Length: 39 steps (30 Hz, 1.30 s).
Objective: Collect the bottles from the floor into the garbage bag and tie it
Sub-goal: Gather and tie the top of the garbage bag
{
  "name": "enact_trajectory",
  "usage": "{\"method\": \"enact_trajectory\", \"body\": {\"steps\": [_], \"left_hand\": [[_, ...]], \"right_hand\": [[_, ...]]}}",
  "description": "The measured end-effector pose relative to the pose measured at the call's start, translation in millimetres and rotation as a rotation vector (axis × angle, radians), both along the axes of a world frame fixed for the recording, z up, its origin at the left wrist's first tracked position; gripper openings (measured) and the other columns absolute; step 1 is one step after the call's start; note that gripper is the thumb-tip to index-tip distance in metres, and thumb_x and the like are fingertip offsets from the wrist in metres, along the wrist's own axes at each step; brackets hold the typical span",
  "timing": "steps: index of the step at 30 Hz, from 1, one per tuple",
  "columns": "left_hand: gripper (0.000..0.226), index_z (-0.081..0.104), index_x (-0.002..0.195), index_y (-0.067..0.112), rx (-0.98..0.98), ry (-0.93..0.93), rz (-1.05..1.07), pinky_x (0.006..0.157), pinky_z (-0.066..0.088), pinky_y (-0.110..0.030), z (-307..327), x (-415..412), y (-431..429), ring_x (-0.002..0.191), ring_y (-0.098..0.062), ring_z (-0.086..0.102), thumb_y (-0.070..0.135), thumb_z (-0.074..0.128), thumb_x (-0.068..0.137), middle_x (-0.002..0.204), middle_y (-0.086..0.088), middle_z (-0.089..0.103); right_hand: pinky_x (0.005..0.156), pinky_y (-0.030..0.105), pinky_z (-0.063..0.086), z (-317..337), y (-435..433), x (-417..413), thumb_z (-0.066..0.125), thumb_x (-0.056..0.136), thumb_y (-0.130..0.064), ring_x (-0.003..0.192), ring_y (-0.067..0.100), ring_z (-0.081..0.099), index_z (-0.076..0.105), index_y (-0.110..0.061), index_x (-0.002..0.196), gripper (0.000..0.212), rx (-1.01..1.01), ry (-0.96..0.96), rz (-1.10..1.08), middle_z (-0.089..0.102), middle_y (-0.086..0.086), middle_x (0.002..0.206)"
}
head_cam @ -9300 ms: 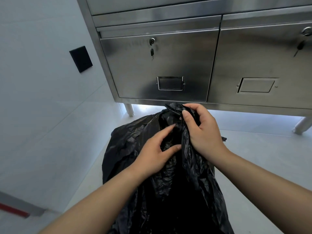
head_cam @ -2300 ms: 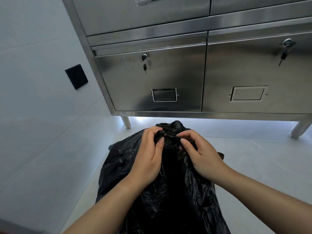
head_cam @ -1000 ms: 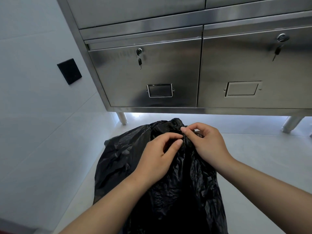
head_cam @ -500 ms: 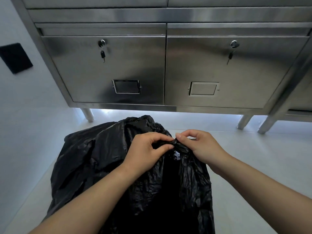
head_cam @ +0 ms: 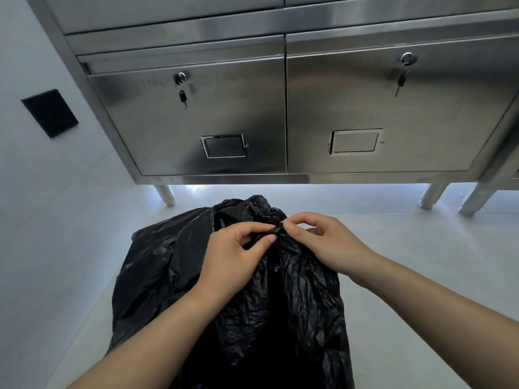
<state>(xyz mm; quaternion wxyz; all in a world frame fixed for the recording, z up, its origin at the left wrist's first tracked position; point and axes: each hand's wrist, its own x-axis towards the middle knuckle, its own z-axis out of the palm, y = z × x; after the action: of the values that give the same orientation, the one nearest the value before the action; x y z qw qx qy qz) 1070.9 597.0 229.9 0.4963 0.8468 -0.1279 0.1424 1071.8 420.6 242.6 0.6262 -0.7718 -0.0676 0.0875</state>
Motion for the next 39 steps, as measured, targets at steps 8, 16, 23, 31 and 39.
{"method": "enact_trajectory", "body": {"steps": [8,16,23,31,39], "left_hand": [[0.011,0.074,0.082,0.032,-0.094,0.121,0.054,0.076,0.049,-0.010,-5,8,10,0.080,0.005,0.067,0.023,0.074,0.078,0.083,0.023,0.072],[0.018,0.071,0.074,0.042,-0.139,0.123,0.028,0.074,0.052,-0.014,-2,8,15,0.078,0.001,0.069,0.025,0.073,0.077,0.082,0.024,0.073],[0.012,0.071,0.077,0.042,-0.129,0.124,0.065,0.081,0.053,-0.022,0,8,19,0.083,0.001,0.068,0.030,0.074,0.076,0.084,0.021,0.073],[0.014,0.070,0.073,0.043,-0.120,0.159,0.057,0.074,0.049,-0.010,-5,11,20,0.079,0.006,0.067,0.030,0.074,0.076,0.081,0.025,0.072],[0.013,0.068,0.074,0.047,0.097,0.169,-0.064,0.080,0.049,-0.011,-1,10,22,0.086,0.008,0.064,0.035,0.074,0.075,0.081,0.028,0.069]], "right_hand": [[0.091,0.033,0.050,-1,8,-2,0.077,0.071,-0.017,0.090,0.007,0.066,0.055,-0.029,0.116,0.052,-0.219,-0.100,0.035,0.069,-0.007,0.101],[0.084,0.022,0.046,-10,20,-1,0.076,0.056,-0.053,0.094,-0.002,0.060,0.062,-0.036,0.099,0.048,-0.308,-0.147,-0.089,0.066,-0.018,0.099],[0.062,0.017,0.047,-4,19,2,0.066,0.072,-0.029,0.068,0.001,0.062,0.066,-0.031,0.076,0.004,-0.330,-0.291,-0.036,0.069,-0.014,0.072],[0.080,0.015,0.046,-1,11,1,0.064,0.084,-0.028,0.090,-0.003,0.062,0.045,-0.043,0.118,0.041,-0.240,-0.282,0.130,0.065,-0.021,0.096],[0.087,0.005,0.038,-8,9,6,0.076,0.074,-0.028,0.099,-0.007,0.058,0.066,-0.035,0.110,0.038,-0.433,-0.551,0.046,0.066,-0.021,0.102]]}}
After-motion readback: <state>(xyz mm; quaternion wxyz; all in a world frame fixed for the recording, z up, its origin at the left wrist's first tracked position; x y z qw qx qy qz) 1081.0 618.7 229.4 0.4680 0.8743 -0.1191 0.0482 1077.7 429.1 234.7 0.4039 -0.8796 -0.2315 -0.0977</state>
